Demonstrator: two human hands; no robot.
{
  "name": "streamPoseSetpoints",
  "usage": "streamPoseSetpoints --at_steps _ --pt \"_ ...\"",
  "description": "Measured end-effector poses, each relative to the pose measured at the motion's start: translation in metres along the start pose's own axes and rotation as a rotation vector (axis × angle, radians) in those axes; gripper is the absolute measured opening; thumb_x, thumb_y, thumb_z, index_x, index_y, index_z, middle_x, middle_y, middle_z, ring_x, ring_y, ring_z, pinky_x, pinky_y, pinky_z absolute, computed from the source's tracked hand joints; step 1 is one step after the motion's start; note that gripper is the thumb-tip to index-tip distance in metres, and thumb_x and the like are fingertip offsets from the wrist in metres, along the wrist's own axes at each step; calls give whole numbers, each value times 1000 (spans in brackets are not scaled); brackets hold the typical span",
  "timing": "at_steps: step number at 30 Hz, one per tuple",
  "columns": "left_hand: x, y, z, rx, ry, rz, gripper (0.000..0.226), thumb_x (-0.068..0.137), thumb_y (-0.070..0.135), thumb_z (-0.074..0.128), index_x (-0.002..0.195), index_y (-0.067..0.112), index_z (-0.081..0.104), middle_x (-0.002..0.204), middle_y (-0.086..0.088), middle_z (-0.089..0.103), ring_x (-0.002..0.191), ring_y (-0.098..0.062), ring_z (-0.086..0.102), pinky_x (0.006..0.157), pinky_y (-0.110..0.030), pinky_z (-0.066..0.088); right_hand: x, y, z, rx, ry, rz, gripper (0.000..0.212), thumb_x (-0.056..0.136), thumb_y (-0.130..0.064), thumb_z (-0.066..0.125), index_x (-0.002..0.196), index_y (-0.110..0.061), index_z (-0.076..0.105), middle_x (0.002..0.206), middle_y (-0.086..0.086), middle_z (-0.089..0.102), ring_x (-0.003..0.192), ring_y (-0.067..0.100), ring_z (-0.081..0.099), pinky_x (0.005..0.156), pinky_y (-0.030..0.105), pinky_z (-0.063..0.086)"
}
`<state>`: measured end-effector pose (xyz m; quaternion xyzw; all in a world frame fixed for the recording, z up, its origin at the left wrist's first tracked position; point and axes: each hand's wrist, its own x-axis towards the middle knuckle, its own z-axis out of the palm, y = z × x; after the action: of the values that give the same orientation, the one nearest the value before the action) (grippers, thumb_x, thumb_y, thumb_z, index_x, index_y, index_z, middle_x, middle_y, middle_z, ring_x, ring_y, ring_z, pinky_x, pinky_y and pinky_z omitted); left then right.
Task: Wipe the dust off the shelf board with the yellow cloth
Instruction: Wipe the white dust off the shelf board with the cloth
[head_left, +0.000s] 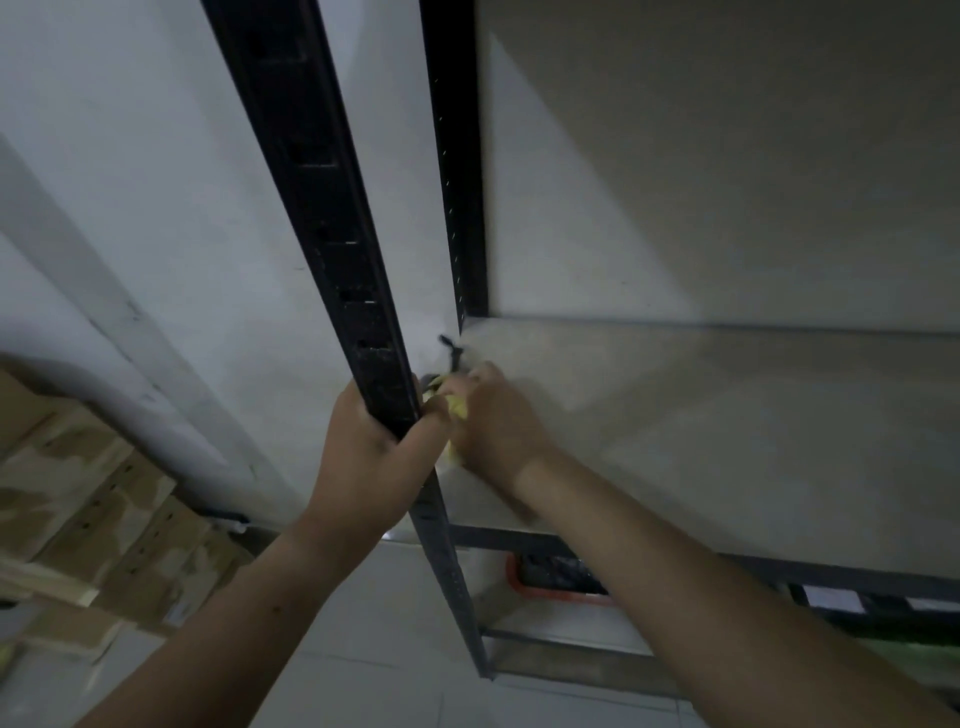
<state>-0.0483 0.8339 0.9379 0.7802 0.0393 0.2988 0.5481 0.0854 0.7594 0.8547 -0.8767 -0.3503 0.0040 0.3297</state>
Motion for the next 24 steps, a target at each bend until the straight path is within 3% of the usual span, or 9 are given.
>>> streamPoseSetpoints --at_steps 3,6,10,12,14,17,19,22,24 --pt "-1 3 -1 40 -19 18 23 80 17 59 66 21 42 56 1 38 54 -7 37 51 -26 33 6 -9 -25 82 -88 -39 20 79 -23 61 99 -22 63 101 7 58 89 26 58 79 31 46" --pt "-1 2 -2 46 -5 -23 26 80 16 59 71 12 36 61 -15 36 54 -14 38 52 -37 32 9 2 -82 -30 -142 -56 34 74 -23 59 108 -19 65 106 2 65 97 20 59 77 27 42" --pt "0 -3 -1 52 17 -20 32 79 25 60 71 12 32 60 -10 33 53 -10 37 52 -32 32 -32 9 -110 -47 -645 -82 50 82 -2 58 120 -34 65 118 -11 61 104 9 57 83 15 43" --pt "0 -6 -1 57 24 -5 31 80 25 59 69 14 32 57 -1 32 52 -10 37 51 -31 32 -42 7 -84 -47 -585 -212 48 83 -2 62 124 -26 65 128 -5 59 113 11 54 89 8 35" --pt "1 -7 0 66 40 1 28 78 28 58 66 17 34 56 4 34 52 -10 38 51 -30 34 -36 0 -53 18 -470 -269 40 84 -1 60 120 -18 66 125 0 62 109 13 56 88 14 39" --pt "3 -7 0 49 43 5 27 75 28 57 66 14 36 56 -3 36 54 -13 41 50 -34 35 -1 -15 -12 77 -301 -259 17 86 -1 56 93 -10 68 93 3 67 83 17 59 69 23 43" --pt "2 -2 1 47 18 35 27 76 26 56 68 9 36 59 -14 35 55 -13 40 50 -36 34 24 -20 1 36 -273 -213 20 86 -9 56 73 -24 60 77 -5 60 77 18 59 64 27 41" --pt "-1 2 1 53 -27 47 25 81 28 55 68 13 39 58 -9 34 53 -9 36 49 -30 30 36 -8 -22 112 -147 -181 24 77 -5 57 85 -26 64 88 -2 63 83 15 56 69 24 43" --pt "0 1 0 50 -5 1 28 78 30 57 69 13 36 60 -9 33 55 -15 37 53 -39 32 25 5 -58 71 -149 -136 30 77 -4 55 97 -24 67 98 -3 65 89 13 57 79 24 47"
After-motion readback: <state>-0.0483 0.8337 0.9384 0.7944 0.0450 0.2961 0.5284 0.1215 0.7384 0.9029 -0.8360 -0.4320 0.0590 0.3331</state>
